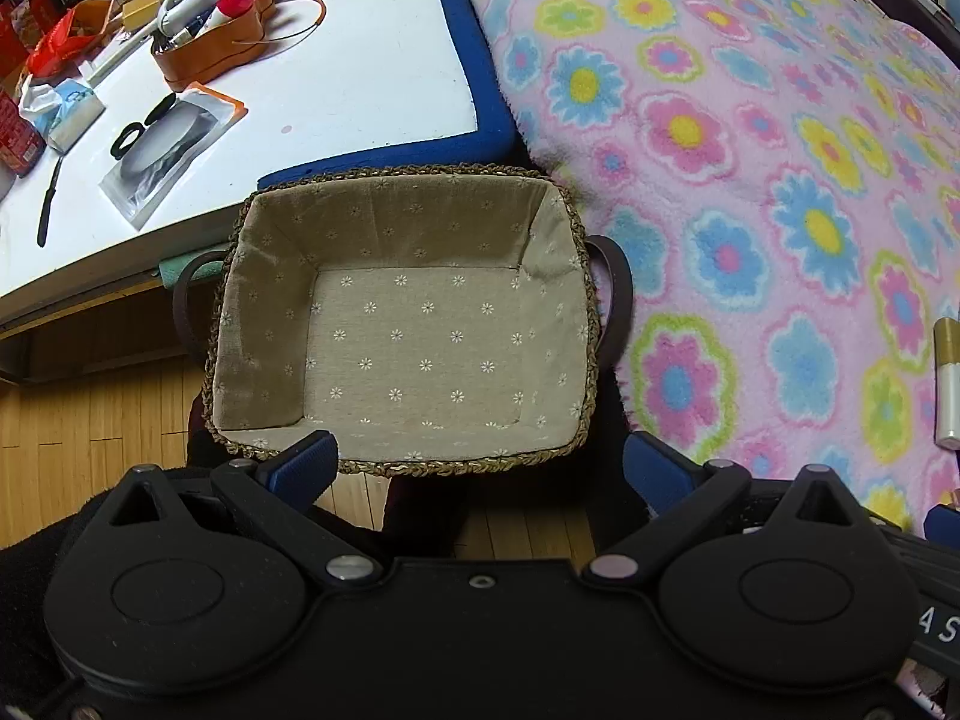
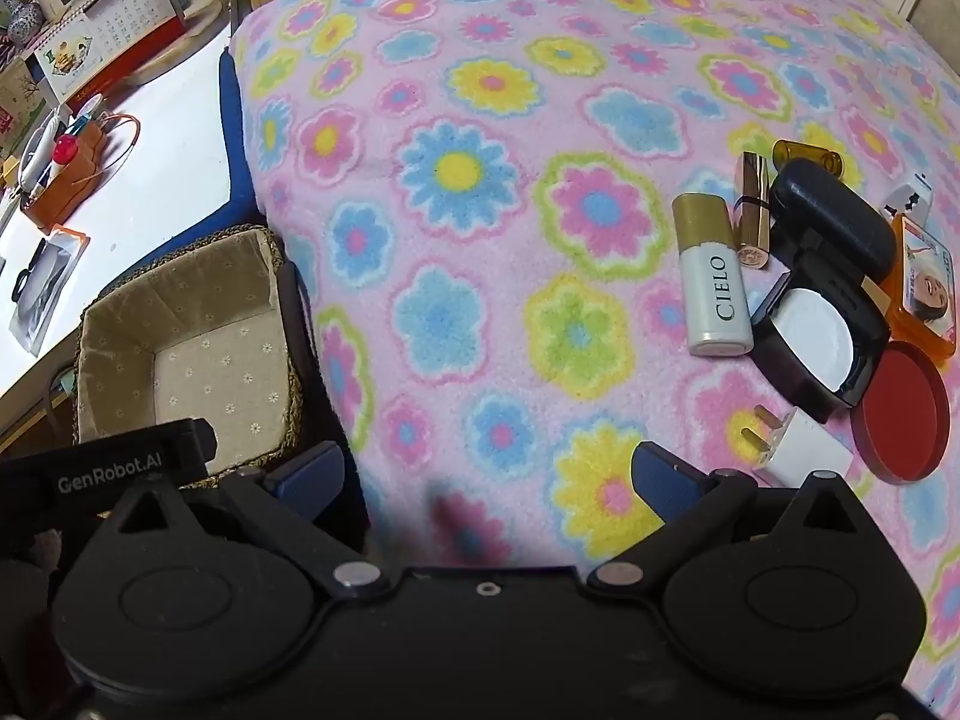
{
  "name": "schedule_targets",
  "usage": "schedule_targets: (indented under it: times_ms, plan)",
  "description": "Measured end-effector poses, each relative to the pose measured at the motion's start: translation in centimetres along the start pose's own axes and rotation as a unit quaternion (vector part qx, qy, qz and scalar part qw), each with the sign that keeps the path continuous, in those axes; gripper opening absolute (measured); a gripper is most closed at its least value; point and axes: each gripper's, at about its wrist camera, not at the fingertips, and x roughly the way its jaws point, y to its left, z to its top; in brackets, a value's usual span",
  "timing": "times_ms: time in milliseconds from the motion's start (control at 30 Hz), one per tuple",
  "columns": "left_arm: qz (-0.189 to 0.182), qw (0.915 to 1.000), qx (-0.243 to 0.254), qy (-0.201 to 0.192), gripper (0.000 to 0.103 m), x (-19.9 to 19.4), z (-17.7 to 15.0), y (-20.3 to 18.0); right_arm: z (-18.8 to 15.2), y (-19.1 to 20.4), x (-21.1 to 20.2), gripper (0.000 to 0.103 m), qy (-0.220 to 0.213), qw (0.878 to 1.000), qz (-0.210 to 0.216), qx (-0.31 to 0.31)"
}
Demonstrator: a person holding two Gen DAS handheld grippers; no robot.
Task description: Organize rigid objects
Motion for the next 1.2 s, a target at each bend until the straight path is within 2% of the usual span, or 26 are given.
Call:
schedule_targets:
  times_ms: [1200]
  plan:
    - [0.01,0.9999,0.01,0.002,0.098,0.09,-0.23,-0.13,-0.23,-0.24,0.55,0.103,0.012,1.0,0.004,0.005]
